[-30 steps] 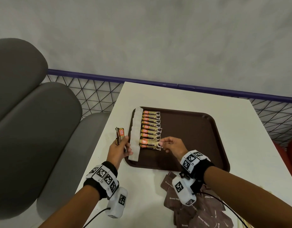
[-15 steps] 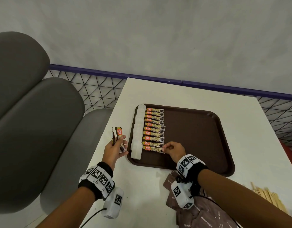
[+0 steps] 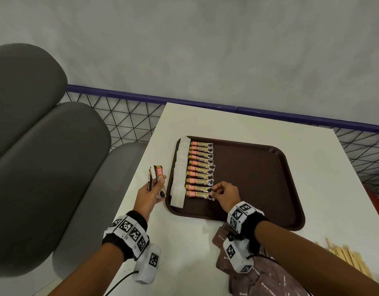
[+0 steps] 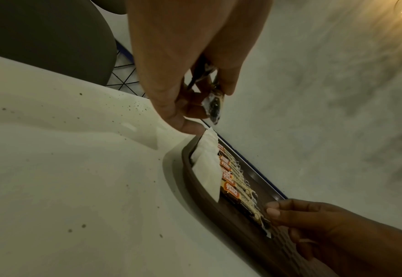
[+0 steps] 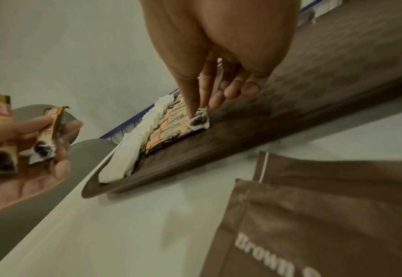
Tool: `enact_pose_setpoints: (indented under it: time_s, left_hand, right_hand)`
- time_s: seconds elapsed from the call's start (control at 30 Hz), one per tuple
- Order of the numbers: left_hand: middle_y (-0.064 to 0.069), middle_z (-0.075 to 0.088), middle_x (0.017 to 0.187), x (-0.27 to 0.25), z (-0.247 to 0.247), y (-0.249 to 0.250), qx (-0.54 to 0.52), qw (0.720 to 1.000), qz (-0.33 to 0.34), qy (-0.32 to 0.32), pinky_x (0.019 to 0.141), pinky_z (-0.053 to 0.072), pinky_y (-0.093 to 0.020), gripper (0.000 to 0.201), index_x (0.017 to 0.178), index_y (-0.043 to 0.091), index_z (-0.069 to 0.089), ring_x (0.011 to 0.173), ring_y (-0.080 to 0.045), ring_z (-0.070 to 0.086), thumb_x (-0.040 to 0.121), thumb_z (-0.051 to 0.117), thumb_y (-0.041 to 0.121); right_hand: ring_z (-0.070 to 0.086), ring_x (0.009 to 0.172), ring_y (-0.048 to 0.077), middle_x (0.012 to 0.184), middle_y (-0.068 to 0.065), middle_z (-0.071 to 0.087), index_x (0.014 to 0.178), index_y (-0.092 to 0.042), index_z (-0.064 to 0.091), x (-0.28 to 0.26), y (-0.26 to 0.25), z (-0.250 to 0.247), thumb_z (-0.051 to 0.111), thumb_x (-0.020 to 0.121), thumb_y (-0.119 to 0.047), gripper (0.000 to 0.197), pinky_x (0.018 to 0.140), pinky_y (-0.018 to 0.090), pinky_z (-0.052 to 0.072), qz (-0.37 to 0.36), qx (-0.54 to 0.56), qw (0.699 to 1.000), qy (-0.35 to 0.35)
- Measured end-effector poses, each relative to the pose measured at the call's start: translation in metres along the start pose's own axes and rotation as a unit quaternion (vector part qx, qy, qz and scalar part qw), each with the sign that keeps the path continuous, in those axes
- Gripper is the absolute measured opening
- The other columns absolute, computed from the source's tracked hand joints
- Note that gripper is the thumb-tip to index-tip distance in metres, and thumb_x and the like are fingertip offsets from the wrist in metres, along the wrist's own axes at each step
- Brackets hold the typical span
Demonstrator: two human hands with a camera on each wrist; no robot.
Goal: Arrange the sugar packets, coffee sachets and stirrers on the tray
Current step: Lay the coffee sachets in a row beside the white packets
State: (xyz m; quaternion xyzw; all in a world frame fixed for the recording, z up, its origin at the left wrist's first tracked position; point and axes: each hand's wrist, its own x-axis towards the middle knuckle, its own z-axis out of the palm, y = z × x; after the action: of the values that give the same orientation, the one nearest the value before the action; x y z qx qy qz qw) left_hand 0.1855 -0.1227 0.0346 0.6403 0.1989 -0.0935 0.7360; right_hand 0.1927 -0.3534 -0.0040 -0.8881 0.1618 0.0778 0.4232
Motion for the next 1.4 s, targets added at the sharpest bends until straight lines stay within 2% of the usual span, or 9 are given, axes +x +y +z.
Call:
enact_pose_setpoints:
  time_s: [0.13, 0.33, 0.5, 0.73, 0.87, 1.03, 1.13, 1.27, 1.4]
  left_hand:
    - [-0.005, 0.059, 0.085, -0.001, 0.004, 0.001, -0.006, 1.0, -0.001, -0.01, 0.089, 0.05, -0.041, 0.028, 0.117, 0.009, 0.059, 0.075, -0.018, 0.056, 0.089, 0.06, 0.016]
    - [-0.008, 0.064, 0.088, -0.01, 0.016, 0.007, -0.015, 0.999, 0.025, -0.042, 0.071, 0.056, -0.026, 0.018, 0.105, 0.008, 0.061, 0.08, -0.02, 0.061, 0.088, 0.061, 0.012]
    - [-0.014, 0.066, 0.095, -0.018, 0.023, 0.011, -0.026, 0.997, 0.04, -0.061, 0.069, 0.057, -0.023, 0.023, 0.108, 0.002, 0.06, 0.084, -0.022, 0.065, 0.088, 0.062, 0.012]
    - [-0.011, 0.065, 0.096, -0.022, 0.028, 0.018, -0.033, 0.997, 0.04, -0.06, 0.067, 0.054, -0.025, 0.029, 0.112, 0.006, 0.06, 0.087, -0.019, 0.061, 0.086, 0.064, 0.02]
    - [-0.009, 0.065, 0.087, -0.02, 0.026, 0.02, -0.039, 0.996, 0.046, -0.059, 0.061, 0.055, -0.019, 0.016, 0.1, 0.005, 0.062, 0.076, -0.017, 0.062, 0.087, 0.063, 0.014]
    - [-0.011, 0.065, 0.083, -0.017, 0.028, 0.017, -0.047, 0.996, 0.044, -0.059, 0.06, 0.056, -0.018, 0.004, 0.089, 0.006, 0.062, 0.062, -0.01, 0.067, 0.086, 0.063, 0.008]
    - [-0.01, 0.064, 0.087, -0.016, 0.027, 0.013, -0.043, 0.996, 0.044, -0.06, 0.061, 0.056, -0.02, 0.006, 0.092, 0.008, 0.062, 0.069, -0.014, 0.066, 0.087, 0.063, 0.011]
    - [-0.005, 0.053, 0.073, -0.012, 0.021, 0.01, 0.002, 0.999, 0.043, -0.029, 0.053, 0.046, -0.026, 0.026, 0.109, 0.004, 0.057, 0.056, -0.013, 0.05, 0.088, 0.062, 0.018]
    - [-0.001, 0.035, 0.07, -0.009, 0.01, 0.008, 0.021, 0.999, 0.033, 0.031, 0.048, 0.033, -0.025, 0.039, 0.115, 0.017, 0.037, 0.049, -0.012, 0.03, 0.089, 0.06, 0.035]
  right_hand:
    - [0.046, 0.097, 0.016, 0.091, 0.003, 0.061, 0.085, -0.017, 0.061, -0.009, -0.022, -0.001, 0.062, 0.085, -0.022, 0.004, 0.083, 0.028, 0.04, -0.086, -0.004, 0.996, -0.023]
    - [0.054, 0.088, 0.01, 0.096, 0.002, 0.059, 0.099, -0.009, 0.062, -0.02, -0.071, 0.003, 0.06, 0.088, -0.02, 0.016, 0.08, 0.023, 0.046, -0.146, 0.109, 0.976, -0.122]
    - [0.058, 0.087, 0.02, 0.091, 0.009, 0.06, 0.092, -0.016, 0.058, -0.028, -0.083, 0.011, 0.069, 0.08, -0.02, 0.017, 0.086, 0.041, 0.05, -0.143, 0.132, 0.96, -0.203]
    - [0.056, 0.071, 0.008, 0.074, -0.002, 0.058, 0.085, -0.019, 0.06, -0.029, -0.079, -0.01, 0.066, 0.08, -0.003, 0.018, 0.078, 0.023, 0.047, -0.148, 0.142, 0.958, -0.2]
    - [0.054, 0.062, -0.002, 0.069, -0.007, 0.058, 0.093, -0.017, 0.065, -0.026, -0.071, -0.025, 0.068, 0.079, -0.006, 0.018, 0.067, 0.013, 0.04, -0.155, 0.1, 0.963, -0.196]
    - [0.051, 0.069, 0.009, 0.076, 0.0, 0.056, 0.086, -0.023, 0.065, -0.023, -0.059, -0.032, 0.069, 0.081, -0.015, 0.01, 0.067, 0.021, 0.043, -0.108, 0.152, 0.967, -0.173]
    - [0.052, 0.07, 0.011, 0.08, 0.001, 0.062, 0.089, -0.013, 0.066, -0.024, -0.053, -0.033, 0.063, 0.085, -0.011, 0.005, 0.063, 0.02, 0.045, -0.077, 0.198, 0.964, -0.159]
    - [0.055, 0.072, 0.004, 0.083, -0.001, 0.064, 0.099, -0.002, 0.067, -0.022, -0.043, -0.034, 0.06, 0.087, -0.008, 0.015, 0.058, 0.011, 0.042, -0.073, 0.187, 0.974, -0.107]
    - [0.058, 0.084, 0.01, 0.101, 0.009, 0.068, 0.097, -0.002, 0.069, -0.017, -0.022, -0.032, 0.062, 0.085, -0.01, 0.016, 0.074, 0.018, 0.044, -0.041, 0.121, 0.988, -0.091]
